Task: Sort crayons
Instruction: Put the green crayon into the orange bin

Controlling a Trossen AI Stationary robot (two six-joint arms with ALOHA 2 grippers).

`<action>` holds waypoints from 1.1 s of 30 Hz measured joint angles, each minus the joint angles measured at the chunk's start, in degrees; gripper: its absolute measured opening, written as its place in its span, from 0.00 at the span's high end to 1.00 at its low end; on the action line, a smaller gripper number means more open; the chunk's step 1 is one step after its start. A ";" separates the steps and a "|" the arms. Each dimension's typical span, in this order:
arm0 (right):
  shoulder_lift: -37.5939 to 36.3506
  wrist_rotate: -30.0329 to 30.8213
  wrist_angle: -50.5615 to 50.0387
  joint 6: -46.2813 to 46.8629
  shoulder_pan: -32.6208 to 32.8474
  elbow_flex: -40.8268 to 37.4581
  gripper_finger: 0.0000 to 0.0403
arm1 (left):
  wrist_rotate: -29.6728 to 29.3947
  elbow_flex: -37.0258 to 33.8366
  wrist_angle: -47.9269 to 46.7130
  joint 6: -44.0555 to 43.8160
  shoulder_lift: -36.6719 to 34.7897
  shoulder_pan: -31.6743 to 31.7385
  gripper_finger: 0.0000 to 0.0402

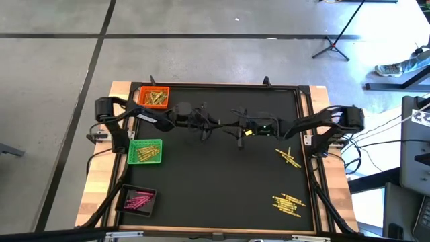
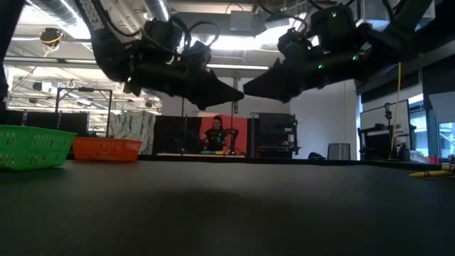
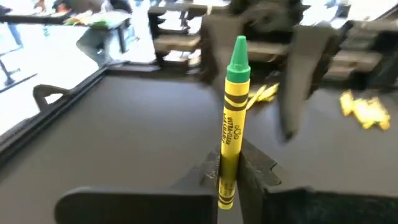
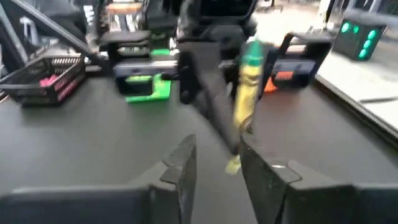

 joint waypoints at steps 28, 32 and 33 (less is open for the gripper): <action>-4.70 5.62 -27.07 3.24 0.00 -0.11 0.67 | -41.12 -0.03 -66.94 4.99 -27.80 27.77 0.96; -4.70 5.64 -26.68 3.27 0.00 -0.11 0.67 | -39.67 -0.01 -67.70 4.96 -26.34 32.85 0.96; -4.70 5.64 -26.44 3.27 0.00 -0.11 0.67 | -38.85 -0.02 -68.10 4.99 -25.78 33.91 0.96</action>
